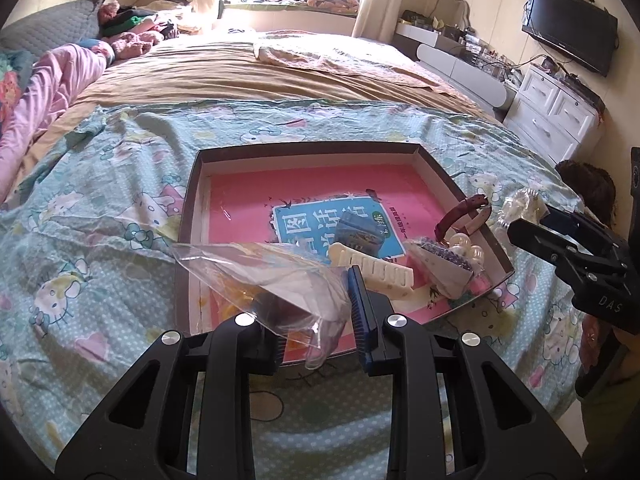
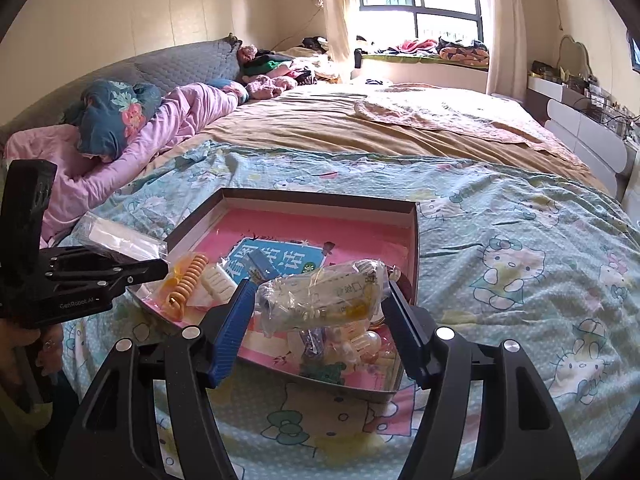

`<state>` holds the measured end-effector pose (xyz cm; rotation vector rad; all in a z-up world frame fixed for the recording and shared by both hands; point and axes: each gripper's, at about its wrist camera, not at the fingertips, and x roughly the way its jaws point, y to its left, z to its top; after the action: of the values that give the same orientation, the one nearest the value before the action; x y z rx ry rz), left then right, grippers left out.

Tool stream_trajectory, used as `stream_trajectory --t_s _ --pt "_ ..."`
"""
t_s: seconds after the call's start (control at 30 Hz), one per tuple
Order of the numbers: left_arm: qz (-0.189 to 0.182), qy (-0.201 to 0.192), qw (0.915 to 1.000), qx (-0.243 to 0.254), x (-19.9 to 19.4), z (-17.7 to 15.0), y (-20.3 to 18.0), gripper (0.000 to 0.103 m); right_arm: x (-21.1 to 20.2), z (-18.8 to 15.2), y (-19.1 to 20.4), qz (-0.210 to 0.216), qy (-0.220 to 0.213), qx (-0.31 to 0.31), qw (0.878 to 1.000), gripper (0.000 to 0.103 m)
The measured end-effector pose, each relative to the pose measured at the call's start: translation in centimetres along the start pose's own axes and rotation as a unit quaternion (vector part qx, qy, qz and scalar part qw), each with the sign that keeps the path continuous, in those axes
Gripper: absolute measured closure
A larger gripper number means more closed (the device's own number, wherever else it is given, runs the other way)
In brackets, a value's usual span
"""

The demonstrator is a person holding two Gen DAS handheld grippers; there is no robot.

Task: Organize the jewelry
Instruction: 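Carry the hair tie bag over the box with the right tool while the left tool carries the card bag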

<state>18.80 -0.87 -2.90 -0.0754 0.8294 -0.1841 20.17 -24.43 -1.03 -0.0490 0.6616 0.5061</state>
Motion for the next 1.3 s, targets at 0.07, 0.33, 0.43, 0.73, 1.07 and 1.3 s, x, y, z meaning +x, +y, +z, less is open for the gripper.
stream_trajectory --t_s 0.07,0.33,0.43,0.73,1.07,1.3 --pt "0.002 0.003 1.0 0.0 0.5 0.1 0.0 0.084 0.3 0.1 -0.1 0.0 0.001 0.0 1.0 0.039" --pt "0.007 0.015 0.9999 -0.001 2.4 0.5 0.3 0.084 1.7 0.3 -0.6 -0.008 0.009 0.003 1.0 0.039" --pt "0.009 0.018 0.9998 -0.002 3.0 0.3 0.3 0.084 2.2 0.1 -0.8 -0.013 0.014 0.003 1.0 0.039" --pt "0.02 0.023 0.9995 -0.011 4.1 -0.1 1.2 0.084 3.6 -1.7 -0.9 -0.028 0.037 0.01 0.999 0.039" --pt "0.023 0.022 0.9993 -0.021 4.2 -0.4 1.8 0.084 5.3 -1.5 -1.3 -0.04 0.048 0.02 0.998 0.039" --pt "0.02 0.02 0.9994 -0.02 4.3 -0.4 1.8 0.084 5.8 -1.6 -1.5 -0.034 0.055 0.033 0.997 0.035"
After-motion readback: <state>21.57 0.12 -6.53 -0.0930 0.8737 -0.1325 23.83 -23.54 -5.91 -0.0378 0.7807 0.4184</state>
